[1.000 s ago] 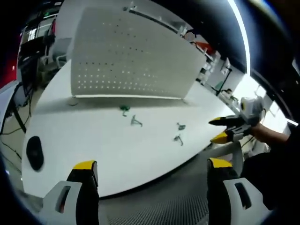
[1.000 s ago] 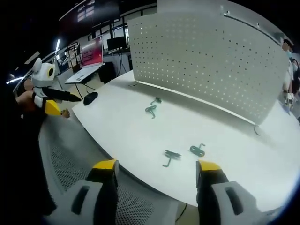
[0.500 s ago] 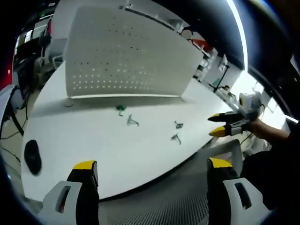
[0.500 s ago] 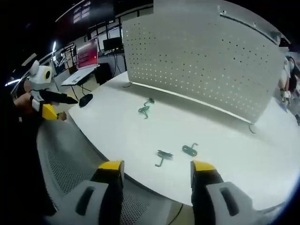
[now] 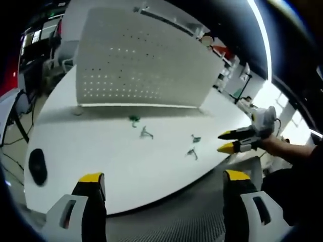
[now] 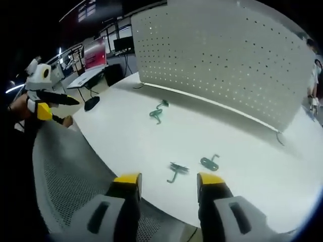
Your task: Insert the hook assembly into the mounting plate slot until the hook locks in place.
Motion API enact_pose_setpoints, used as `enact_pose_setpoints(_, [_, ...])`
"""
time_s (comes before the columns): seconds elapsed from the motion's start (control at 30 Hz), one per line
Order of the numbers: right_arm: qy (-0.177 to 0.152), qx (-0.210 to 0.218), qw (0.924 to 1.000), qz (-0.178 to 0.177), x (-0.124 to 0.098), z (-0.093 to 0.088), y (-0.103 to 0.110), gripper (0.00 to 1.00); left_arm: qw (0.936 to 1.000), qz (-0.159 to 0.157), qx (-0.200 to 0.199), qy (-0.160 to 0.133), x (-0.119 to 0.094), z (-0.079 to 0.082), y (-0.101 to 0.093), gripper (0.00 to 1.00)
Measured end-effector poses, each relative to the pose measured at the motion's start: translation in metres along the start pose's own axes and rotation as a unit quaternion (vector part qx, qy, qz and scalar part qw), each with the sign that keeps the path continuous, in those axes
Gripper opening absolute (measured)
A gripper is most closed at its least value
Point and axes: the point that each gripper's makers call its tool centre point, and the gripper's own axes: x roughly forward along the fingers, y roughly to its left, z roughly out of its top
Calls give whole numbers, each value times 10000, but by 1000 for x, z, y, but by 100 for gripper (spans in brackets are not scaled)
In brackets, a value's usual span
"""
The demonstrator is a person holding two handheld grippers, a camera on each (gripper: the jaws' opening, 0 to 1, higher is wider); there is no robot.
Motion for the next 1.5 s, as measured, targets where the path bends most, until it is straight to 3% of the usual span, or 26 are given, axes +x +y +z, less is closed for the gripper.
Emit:
enact_pose_setpoints(0.23, [379,-680,9967,229,31,-7,1,34,9997,-79,-211,-52,0,0,-3,98])
enact_pose_setpoints(0.4, [731,-1604,9841,215,54,-12,-10,23,9995,-90,-287,2,0,-4,-4,100])
enact_pose_setpoints(0.5, [929,-1810,9783,387,64,-17,-10,21,9989,-172,-436,-35,0,-2,-8,100])
enact_pose_setpoints(0.87, [1213,-2487,9587,667,87,-19,-11,13,9991,-107,-401,38,3,-6,-7,100])
enact_pose_setpoints(1.03, [1445,-2806,9452,833,93,-28,-8,7,9993,-58,-373,80,2,-9,-4,100])
enact_pose_setpoints(1.23, [1600,-2895,9387,966,97,-35,-4,3,9991,-8,-410,114,1,-10,0,100])
enact_pose_setpoints(1.37, [1606,-2840,9401,991,99,-33,-6,2,9992,0,-382,103,1,-8,1,100])
enact_pose_setpoints(1.5, [1568,-2618,9483,867,100,-31,-9,2,9992,-33,-378,127,1,-8,-1,100])
